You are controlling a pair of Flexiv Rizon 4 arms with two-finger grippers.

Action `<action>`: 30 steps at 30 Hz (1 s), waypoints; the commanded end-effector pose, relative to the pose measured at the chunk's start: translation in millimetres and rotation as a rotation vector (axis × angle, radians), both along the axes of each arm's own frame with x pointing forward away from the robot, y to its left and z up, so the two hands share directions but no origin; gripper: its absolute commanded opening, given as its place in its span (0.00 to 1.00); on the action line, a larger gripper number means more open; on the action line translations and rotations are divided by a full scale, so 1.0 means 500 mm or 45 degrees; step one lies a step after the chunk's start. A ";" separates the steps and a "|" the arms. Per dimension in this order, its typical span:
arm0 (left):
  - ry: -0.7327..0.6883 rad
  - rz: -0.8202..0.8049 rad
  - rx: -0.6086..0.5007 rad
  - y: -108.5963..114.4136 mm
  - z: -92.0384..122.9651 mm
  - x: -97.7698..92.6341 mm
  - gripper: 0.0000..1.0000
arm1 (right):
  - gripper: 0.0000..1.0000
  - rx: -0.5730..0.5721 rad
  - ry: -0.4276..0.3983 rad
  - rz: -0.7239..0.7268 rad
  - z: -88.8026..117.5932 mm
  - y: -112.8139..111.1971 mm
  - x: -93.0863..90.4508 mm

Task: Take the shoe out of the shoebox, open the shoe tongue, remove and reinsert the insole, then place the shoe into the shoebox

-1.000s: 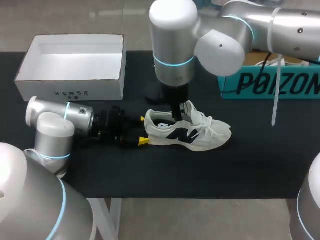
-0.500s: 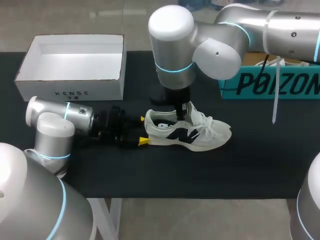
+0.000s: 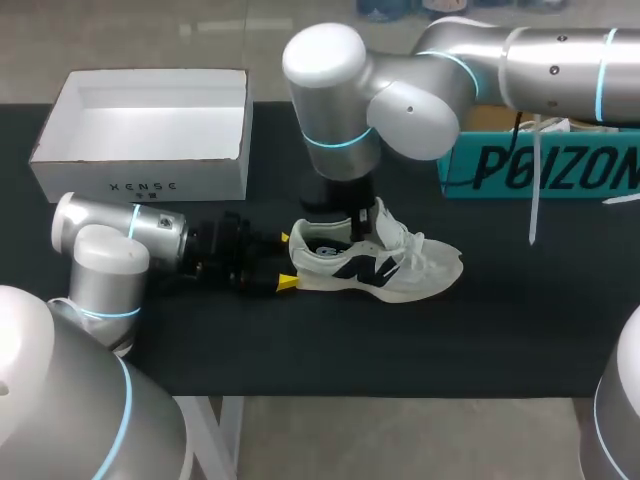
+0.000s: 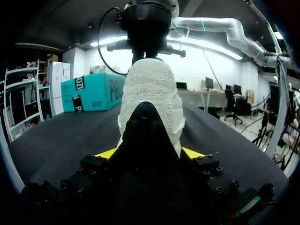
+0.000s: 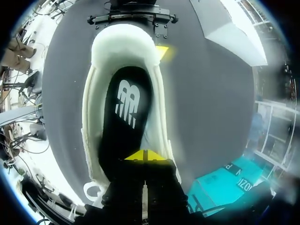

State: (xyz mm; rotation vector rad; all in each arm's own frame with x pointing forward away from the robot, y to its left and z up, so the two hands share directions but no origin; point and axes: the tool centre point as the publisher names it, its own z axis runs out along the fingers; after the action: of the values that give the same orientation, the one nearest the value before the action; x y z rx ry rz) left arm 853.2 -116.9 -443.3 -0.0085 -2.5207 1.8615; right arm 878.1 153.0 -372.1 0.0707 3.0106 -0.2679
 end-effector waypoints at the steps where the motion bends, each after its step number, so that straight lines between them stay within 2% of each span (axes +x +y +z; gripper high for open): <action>1: -0.002 0.001 -0.001 -0.005 -0.011 0.003 0.00 | 0.00 0.004 0.035 -0.021 -0.019 -0.002 0.013; 12: -0.002 0.001 -0.001 -0.005 -0.011 0.003 0.00 | 0.00 0.008 0.077 -0.076 -0.046 -0.015 0.013; 13: -0.002 0.001 -0.001 -0.005 -0.011 0.003 0.00 | 0.06 0.006 0.077 -0.077 -0.046 -0.015 0.013; 14: -0.002 0.001 -0.001 -0.005 -0.011 0.003 0.00 | 0.19 0.005 0.077 -0.079 -0.046 -0.015 0.013; 15: -0.002 0.001 -0.001 -0.005 -0.011 0.003 0.00 | 0.25 0.005 0.077 -0.080 -0.046 -0.015 0.014; 18: -0.002 0.001 -0.001 -0.005 -0.011 0.003 0.00 | 0.37 0.004 0.077 -0.080 -0.046 -0.012 0.015; 30: -0.002 0.001 -0.001 -0.005 -0.011 0.003 0.00 | 0.41 0.006 0.082 -0.075 -0.057 0.001 0.014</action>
State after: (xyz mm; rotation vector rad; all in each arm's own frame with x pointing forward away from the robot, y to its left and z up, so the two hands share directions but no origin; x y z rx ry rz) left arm 854.3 -116.9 -443.4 -0.0051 -2.5218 1.8615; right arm 881.6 150.0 -394.3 0.1545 3.0736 -0.2704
